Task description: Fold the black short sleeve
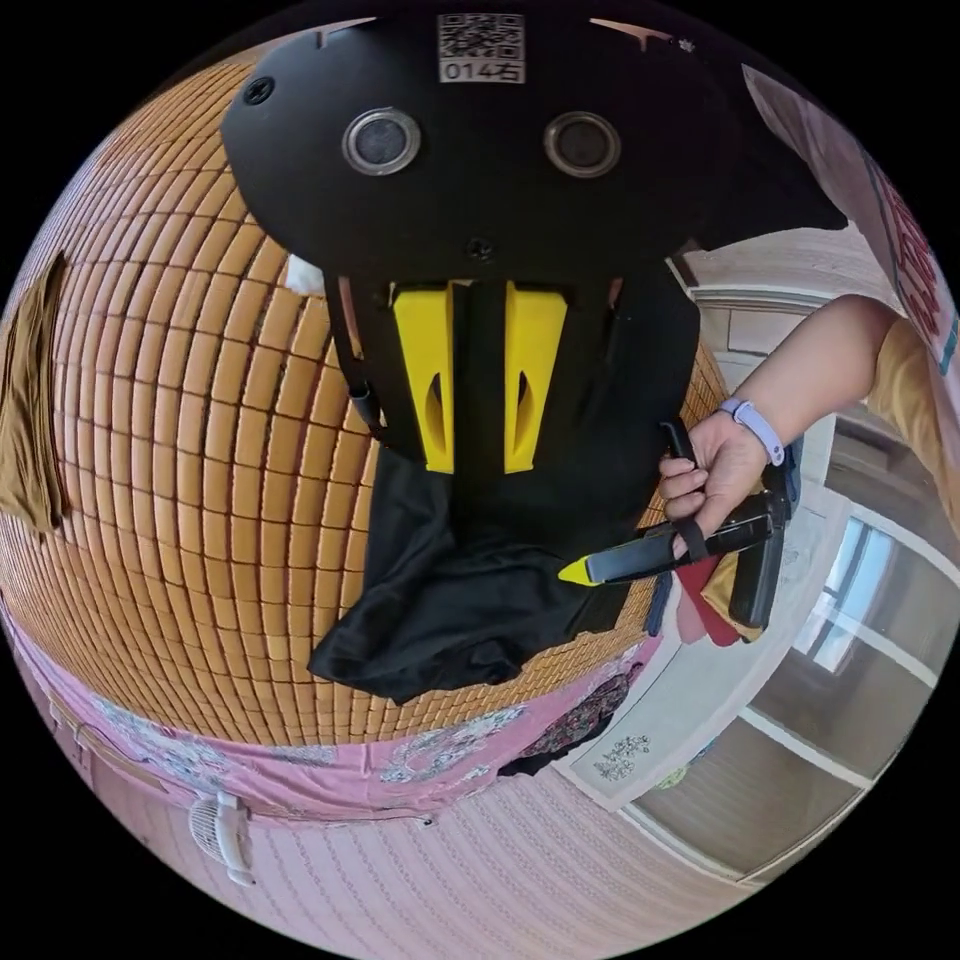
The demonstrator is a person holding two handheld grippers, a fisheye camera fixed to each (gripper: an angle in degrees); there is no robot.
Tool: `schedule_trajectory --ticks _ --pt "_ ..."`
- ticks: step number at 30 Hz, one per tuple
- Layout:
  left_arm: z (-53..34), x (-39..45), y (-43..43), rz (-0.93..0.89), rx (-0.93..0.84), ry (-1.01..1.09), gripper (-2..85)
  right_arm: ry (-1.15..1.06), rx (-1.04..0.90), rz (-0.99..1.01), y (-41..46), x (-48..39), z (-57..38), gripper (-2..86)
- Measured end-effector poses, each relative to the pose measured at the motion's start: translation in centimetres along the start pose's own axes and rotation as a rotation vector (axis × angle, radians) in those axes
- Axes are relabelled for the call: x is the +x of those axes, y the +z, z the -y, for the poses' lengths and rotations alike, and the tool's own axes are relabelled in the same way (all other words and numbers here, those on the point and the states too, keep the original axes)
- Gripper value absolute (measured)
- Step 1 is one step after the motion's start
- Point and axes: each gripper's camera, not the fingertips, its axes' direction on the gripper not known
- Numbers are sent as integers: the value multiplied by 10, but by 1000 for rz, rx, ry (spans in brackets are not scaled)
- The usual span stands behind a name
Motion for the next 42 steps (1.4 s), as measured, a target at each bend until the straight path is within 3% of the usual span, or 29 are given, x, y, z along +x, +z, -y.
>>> schedule_trajectory --ticks 5,8,11,18,24,32,42 --pt "3 -6 -6 -8 7 0 -10 -153 41 -130 15 -27 48 88" --pt "5 -6 -8 2 1 -1 -10 -108 -44 -243 41 -20 73 87" --pt "9 -7 -10 1 1 -10 -10 -77 -126 -244 65 -7 86 68" --pt "33 10 -21 0 25 37 -10 -37 -9 -160 14 14 71 8" --pt "85 77 -5 -111 24 182 -10 105 120 -158 -85 49 8 1" --pt "159 229 92 -215 -119 466 -10 331 272 -103 -170 103 -72 0" --pt "155 339 231 -79 -351 638 -6 575 285 -114 -185 164 -120 0"
